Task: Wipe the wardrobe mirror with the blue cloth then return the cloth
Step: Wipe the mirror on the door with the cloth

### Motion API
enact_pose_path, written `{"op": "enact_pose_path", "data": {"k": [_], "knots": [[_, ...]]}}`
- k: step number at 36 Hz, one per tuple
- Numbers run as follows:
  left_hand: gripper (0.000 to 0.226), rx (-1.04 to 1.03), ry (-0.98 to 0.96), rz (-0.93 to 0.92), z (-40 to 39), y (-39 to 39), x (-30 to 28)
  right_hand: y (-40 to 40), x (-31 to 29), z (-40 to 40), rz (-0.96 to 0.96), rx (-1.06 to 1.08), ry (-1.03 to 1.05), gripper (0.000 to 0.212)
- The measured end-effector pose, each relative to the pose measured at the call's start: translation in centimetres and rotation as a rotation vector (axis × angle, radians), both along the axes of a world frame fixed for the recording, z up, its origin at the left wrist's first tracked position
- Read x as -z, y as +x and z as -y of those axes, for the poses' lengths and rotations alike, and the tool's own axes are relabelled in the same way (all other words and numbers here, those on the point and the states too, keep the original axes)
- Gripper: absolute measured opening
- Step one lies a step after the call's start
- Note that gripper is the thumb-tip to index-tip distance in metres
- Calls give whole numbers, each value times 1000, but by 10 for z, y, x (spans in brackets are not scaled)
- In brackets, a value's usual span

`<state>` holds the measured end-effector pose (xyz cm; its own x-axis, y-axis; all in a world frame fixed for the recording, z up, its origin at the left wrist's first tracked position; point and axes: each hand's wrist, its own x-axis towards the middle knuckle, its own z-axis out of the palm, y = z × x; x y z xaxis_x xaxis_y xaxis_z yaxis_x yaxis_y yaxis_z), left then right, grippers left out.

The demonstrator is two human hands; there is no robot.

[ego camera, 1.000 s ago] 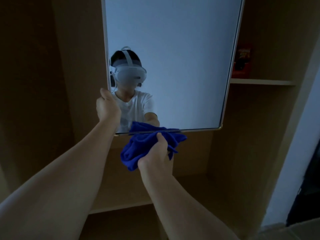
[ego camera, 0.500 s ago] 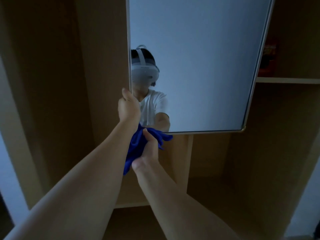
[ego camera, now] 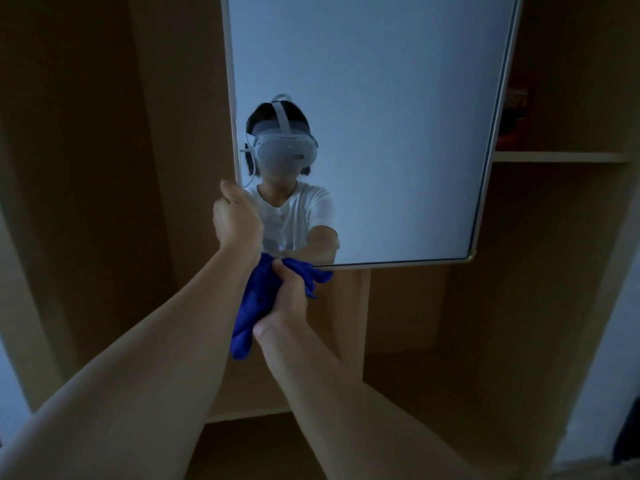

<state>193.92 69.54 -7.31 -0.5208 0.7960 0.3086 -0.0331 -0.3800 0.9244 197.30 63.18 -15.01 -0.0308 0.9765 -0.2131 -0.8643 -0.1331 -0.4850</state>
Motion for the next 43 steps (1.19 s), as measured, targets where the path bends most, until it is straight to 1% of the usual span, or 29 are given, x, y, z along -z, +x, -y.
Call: {"op": "enact_pose_path", "data": {"k": [2, 5, 8, 9, 13, 15, 17, 19, 20, 21, 22, 23, 24, 25, 27, 28, 29, 31, 32, 33, 35, 36, 38, 39, 40, 41, 43], "knots": [[37, -9, -6, 6, 0, 0, 0, 16, 1, -2, 12, 56, 12, 33], [39, -9, -20, 17, -2, 1, 0, 45, 3, -3, 23, 143, 16, 35], [40, -13, -21, 18, 0, 2, 0, 70, 3, -1, 47, 175, -18, 23], [41, -11, -20, 18, 1, 2, 0, 75, 2, 1, 55, 163, -33, 22], [40, -12, -26, 24, 2, 1, 0, 82, 6, 2, 95, 168, -71, 33], [40, -17, -28, 23, 1, 1, 0, 83, 11, 4, 128, 232, -115, 32], [42, -16, -28, 26, 1, 0, 0, 90, 18, 3, 118, 339, -202, 30], [43, -11, -35, 22, 1, 0, 0, 104, 23, 5, 25, 428, -255, 22], [43, -10, -35, 22, 1, 0, 0, 113, 25, 4, 22, 455, -253, 11], [42, -9, -35, 21, 1, 0, 0, 123, 27, 4, 67, 492, -217, 6], [40, -11, -33, 17, 0, 0, 0, 133, 30, 1, 109, 535, -174, 20], [39, -11, -29, 15, 0, 0, 0, 144, 30, 0, 180, 576, -172, 29], [38, -12, -26, 11, 0, 0, 0, 158, 30, -2, 223, 625, -167, 32], [40, -12, -23, 11, 1, 0, 0, 171, 28, -1, 249, 665, -173, 29], [44, -17, -26, 16, 2, 1, 1, 197, 22, 6, 166, 775, -151, 10], [42, -19, -27, 18, 2, 1, 1, 210, 19, 6, 59, 829, -161, 4], [42, -20, -27, 18, 2, 1, 1, 221, 14, 8, 28, 892, -133, 8], [44, -11, -27, 19, 1, 0, 1, 239, -3, 9, 154, 996, -60, 15], [48, -6, -27, 20, 0, 0, 1, 247, -12, 9, 280, 1043, -79, 23], [51, 0, -25, 18, 0, 0, 1, 254, -20, 7, 443, 1083, -136, 37], [51, 12, -21, 16, -2, -1, 1, 263, -34, 3, 848, 1191, -280, 65], [48, 16, -21, 18, -3, -2, 1, 264, -40, 2, 1041, 1256, -318, 72], [39, 19, -20, 18, -4, -2, 2, 254, -44, 1, 1327, 1376, -261, 74], [38, 20, -21, 16, -4, -2, 2, 247, -42, 1, 1427, 1410, -223, 72], [39, 18, -20, 13, -3, -1, 2, 239, -37, -1, 1485, 1418, -208, 70], [40, 15, -15, 12, -2, -1, 2, 232, -30, -4, 1497, 1410, -221, 69], [38, -2, 1, 5, -1, 1, 1, 225, -15, -7, 1448, 1331, -324, 68]]}}
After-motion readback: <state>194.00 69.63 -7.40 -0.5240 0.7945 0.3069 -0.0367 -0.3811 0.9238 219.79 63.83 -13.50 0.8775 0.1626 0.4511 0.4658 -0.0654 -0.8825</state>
